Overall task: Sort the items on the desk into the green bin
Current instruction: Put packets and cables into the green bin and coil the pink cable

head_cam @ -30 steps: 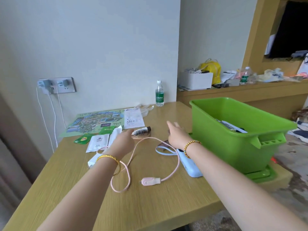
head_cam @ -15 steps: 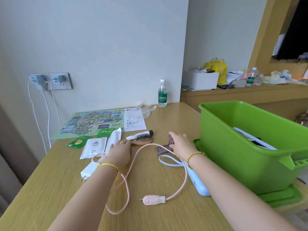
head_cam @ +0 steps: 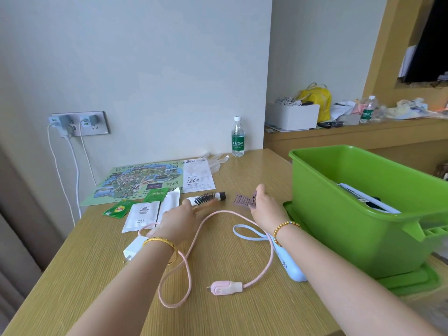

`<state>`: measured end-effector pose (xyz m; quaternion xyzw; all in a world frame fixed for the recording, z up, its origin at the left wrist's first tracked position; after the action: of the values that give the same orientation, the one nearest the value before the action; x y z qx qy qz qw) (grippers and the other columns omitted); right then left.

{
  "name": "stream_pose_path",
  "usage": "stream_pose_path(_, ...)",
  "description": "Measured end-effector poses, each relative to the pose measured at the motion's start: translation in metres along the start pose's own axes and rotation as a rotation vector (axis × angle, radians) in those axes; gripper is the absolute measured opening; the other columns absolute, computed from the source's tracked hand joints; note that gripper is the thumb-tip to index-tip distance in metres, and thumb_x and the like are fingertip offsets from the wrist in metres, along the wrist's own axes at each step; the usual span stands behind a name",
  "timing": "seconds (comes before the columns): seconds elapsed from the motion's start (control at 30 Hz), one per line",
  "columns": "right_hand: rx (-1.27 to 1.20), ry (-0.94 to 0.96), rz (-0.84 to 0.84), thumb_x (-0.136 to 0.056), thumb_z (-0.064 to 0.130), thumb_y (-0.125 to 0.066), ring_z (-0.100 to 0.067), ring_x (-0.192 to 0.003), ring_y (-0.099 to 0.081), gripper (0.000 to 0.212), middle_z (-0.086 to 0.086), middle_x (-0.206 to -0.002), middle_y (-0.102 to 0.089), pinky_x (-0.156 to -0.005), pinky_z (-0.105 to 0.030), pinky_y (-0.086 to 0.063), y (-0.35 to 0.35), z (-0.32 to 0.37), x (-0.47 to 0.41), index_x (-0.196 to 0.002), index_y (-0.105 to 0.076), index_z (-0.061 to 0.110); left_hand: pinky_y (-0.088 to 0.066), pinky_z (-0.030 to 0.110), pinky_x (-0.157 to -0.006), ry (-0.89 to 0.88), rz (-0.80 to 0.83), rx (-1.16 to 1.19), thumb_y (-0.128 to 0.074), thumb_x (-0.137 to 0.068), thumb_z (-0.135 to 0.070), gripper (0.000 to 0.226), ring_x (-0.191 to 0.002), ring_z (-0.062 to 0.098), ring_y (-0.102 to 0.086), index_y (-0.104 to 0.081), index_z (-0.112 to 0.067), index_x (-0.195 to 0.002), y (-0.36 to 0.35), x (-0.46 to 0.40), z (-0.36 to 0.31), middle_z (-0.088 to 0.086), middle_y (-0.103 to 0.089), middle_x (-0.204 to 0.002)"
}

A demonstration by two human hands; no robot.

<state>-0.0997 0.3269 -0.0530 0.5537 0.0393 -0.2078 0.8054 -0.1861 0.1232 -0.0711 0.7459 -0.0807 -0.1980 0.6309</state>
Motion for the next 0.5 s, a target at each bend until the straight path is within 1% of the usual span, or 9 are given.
stream_pose_path(0.07, -0.085, -0.014, -0.039, -0.09, 0.018, -0.053, -0.03, -0.069, -0.059, 0.024, -0.01, -0.092, -0.058, -0.058, -0.044, -0.054, 0.006, 0.005, 0.005, -0.101, -0.032, 0.012, -0.041, 0.034, -0.063, 0.006, -0.036, 0.06, -0.033, -0.099, -0.028, 0.025, -0.079, 0.032, -0.061, -0.041, -0.008, -0.111, 0.009, 0.005, 0.0, 0.013, -0.064, -0.095)
stream_pose_path(0.1, -0.124, -0.013, -0.059, -0.09, 0.02, -0.051, -0.029, -0.067, -0.058, 0.025, -0.011, -0.093, -0.058, -0.056, -0.042, -0.053, 0.01, 0.009, 0.007, -0.105, -0.032, 0.011, -0.041, 0.033, -0.059, 0.023, -0.069, 0.114, -0.032, -0.099, -0.028, 0.024, -0.073, 0.031, -0.059, -0.043, -0.009, -0.11, 0.016, 0.007, 0.0, 0.012, -0.062, -0.09)
stream_pose_path(0.2, -0.28, 0.001, -0.123, -0.093, 0.024, -0.047, -0.024, -0.062, -0.055, 0.028, -0.008, -0.095, -0.06, -0.05, -0.032, -0.043, 0.028, 0.026, 0.012, -0.112, -0.034, 0.009, -0.031, 0.029, -0.048, 0.07, -0.181, 0.311, -0.035, -0.099, -0.029, 0.024, -0.063, 0.025, -0.051, -0.044, -0.011, -0.086, 0.041, 0.017, -0.004, 0.006, -0.056, -0.074)
stream_pose_path(0.27, -0.367, 0.02, -0.184, -0.094, 0.026, -0.046, -0.023, -0.064, -0.055, 0.03, -0.008, -0.094, -0.061, -0.051, -0.03, -0.04, 0.044, 0.041, 0.017, -0.115, -0.035, 0.008, -0.027, 0.027, -0.045, 0.051, -0.222, 0.437, -0.038, -0.098, -0.029, 0.024, -0.059, 0.022, -0.049, -0.047, -0.012, -0.083, 0.061, 0.025, -0.016, 0.0, -0.049, -0.063)
stream_pose_path(0.3, -0.391, 0.036, -0.227, -0.094, 0.027, -0.045, -0.024, -0.066, -0.056, 0.031, -0.008, -0.093, -0.061, -0.052, -0.031, -0.041, 0.054, 0.048, 0.02, -0.117, -0.036, 0.008, -0.026, 0.026, -0.044, 0.04, -0.231, 0.51, -0.038, -0.098, -0.028, 0.024, -0.055, 0.019, -0.047, -0.049, -0.012, -0.084, 0.07, 0.029, -0.024, -0.002, -0.047, -0.061)
stream_pose_path(0.37, -0.433, 0.073, -0.324, -0.094, 0.028, -0.045, -0.028, -0.077, -0.06, 0.031, -0.01, -0.1, -0.063, -0.059, -0.035, -0.045, 0.078, 0.06, 0.028, -0.118, -0.037, 0.009, -0.028, 0.026, -0.047, 0.024, -0.234, 0.667, -0.036, -0.098, -0.027, 0.025, -0.051, 0.016, -0.041, -0.051, -0.01, -0.087, 0.089, 0.036, -0.045, 0.0, -0.045, -0.059)
stream_pose_path(0.43, -0.457, 0.097, -0.409, -0.094, 0.028, -0.045, -0.03, -0.091, -0.061, 0.034, -0.011, -0.111, -0.062, -0.068, -0.035, -0.048, 0.105, 0.065, 0.034, -0.122, -0.036, 0.01, -0.031, 0.029, -0.054, -0.004, -0.224, 0.835, -0.032, -0.098, -0.021, 0.025, -0.053, 0.018, -0.037, -0.052, -0.007, -0.09, 0.107, 0.042, -0.072, 0.003, -0.042, -0.063)
stream_pose_path(0.5, -0.432, 0.097, -0.462, -0.094, 0.025, -0.046, -0.031, -0.102, -0.057, 0.037, -0.013, -0.12, -0.057, -0.078, -0.038, -0.049, 0.133, 0.061, 0.039, -0.126, -0.035, 0.01, -0.034, 0.032, -0.06, -0.036, -0.195, 0.959, -0.028, -0.096, -0.014, 0.024, -0.057, 0.02, -0.037, -0.051, -0.008, -0.093, 0.123, 0.048, -0.101, 0.006, -0.042, -0.07)
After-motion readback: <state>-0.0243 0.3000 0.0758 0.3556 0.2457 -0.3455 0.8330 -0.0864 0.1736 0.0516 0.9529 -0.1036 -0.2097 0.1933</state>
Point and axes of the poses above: each hand's wrist, its own x-axis away from the middle knuckle, its own y-axis out of the back of the hand, z = x × y, the point moved 2 cm from there along -x, towards the middle knuckle
